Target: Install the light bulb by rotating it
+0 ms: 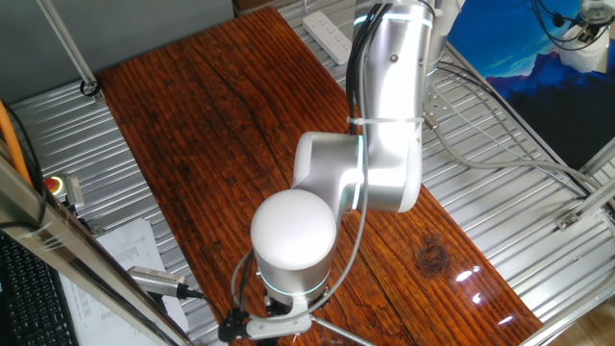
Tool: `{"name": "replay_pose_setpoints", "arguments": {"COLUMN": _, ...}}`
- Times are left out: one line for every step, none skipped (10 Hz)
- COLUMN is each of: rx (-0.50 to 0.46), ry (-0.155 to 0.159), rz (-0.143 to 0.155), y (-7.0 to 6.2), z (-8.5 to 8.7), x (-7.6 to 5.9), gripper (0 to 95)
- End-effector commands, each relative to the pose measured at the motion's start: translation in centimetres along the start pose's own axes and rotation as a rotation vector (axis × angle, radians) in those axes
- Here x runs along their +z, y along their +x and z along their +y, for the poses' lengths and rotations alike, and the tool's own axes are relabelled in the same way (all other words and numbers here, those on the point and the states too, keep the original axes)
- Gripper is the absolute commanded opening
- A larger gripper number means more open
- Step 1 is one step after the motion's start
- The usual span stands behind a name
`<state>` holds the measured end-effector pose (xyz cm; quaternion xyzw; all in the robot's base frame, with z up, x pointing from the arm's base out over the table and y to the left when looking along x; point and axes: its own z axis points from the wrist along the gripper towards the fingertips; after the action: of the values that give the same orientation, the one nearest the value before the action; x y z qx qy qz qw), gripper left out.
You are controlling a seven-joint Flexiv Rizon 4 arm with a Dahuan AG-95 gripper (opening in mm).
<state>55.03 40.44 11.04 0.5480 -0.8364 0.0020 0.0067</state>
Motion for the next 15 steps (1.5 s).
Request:
{"name": "replay_pose_setpoints", "arguments": {"rx": 0.09, "ry": 0.004, "rz": 0.002, "y": 0.07, "z": -0.07, "x": 0.03, "gripper": 19.0}}
{"name": "replay_pose_setpoints", "arguments": {"rx": 0.136, "ry": 0.004, "rz": 0.001, "y": 0.07, "z": -0.07, "x": 0.03, "gripper": 19.0}}
{"name": "replay_pose_setpoints", "arguments": {"rx": 0.178, "ry": 0.004, "rz": 0.001, "y": 0.07, "z": -0.07, "x": 0.04, "gripper": 19.0}}
{"name": "replay_pose_setpoints", "arguments": {"rx": 0.203, "ry": 0.003, "rz": 0.001, "y": 0.08, "z": -0.08, "x": 0.05, "gripper": 19.0}}
{"name": "replay_pose_setpoints", "arguments": {"rx": 0.249, "ry": 0.002, "rz": 0.0, "y": 0.08, "z": -0.08, "x": 0.06, "gripper": 19.0}}
{"name": "replay_pose_setpoints", "arguments": {"rx": 0.282, "ry": 0.003, "rz": -0.002, "y": 0.08, "z": -0.08, "x": 0.06, "gripper": 19.0}}
{"name": "replay_pose_setpoints", "arguments": {"rx": 0.306, "ry": 0.005, "rz": -0.002, "y": 0.08, "z": -0.08, "x": 0.06, "gripper": 19.0}}
{"name": "replay_pose_setpoints", "arguments": {"rx": 0.337, "ry": 0.005, "rz": 0.0, "y": 0.08, "z": -0.08, "x": 0.06, "gripper": 19.0}}
{"name": "replay_pose_setpoints", "arguments": {"rx": 0.361, "ry": 0.007, "rz": 0.003, "y": 0.08, "z": -0.08, "x": 0.06, "gripper": 19.0}}
{"name": "replay_pose_setpoints", "arguments": {"rx": 0.4, "ry": 0.008, "rz": 0.006, "y": 0.08, "z": -0.08, "x": 0.06, "gripper": 19.0}}
{"name": "replay_pose_setpoints", "arguments": {"rx": 0.418, "ry": 0.009, "rz": 0.006, "y": 0.08, "z": -0.08, "x": 0.06, "gripper": 19.0}}
{"name": "replay_pose_setpoints", "arguments": {"rx": 0.464, "ry": 0.009, "rz": 0.009, "y": 0.09, "z": -0.08, "x": 0.05, "gripper": 19.0}}
{"name": "replay_pose_setpoints", "arguments": {"rx": 0.499, "ry": 0.013, "rz": 0.016, "y": 0.09, "z": -0.08, "x": 0.05, "gripper": 19.0}}
{"name": "replay_pose_setpoints", "arguments": {"rx": 0.516, "ry": 0.013, "rz": 0.018, "y": 0.09, "z": -0.08, "x": 0.05, "gripper": 19.0}}
{"name": "replay_pose_setpoints", "arguments": {"rx": 0.534, "ry": 0.021, "rz": 0.028, "y": 0.09, "z": -0.08, "x": 0.05, "gripper": 19.0}}
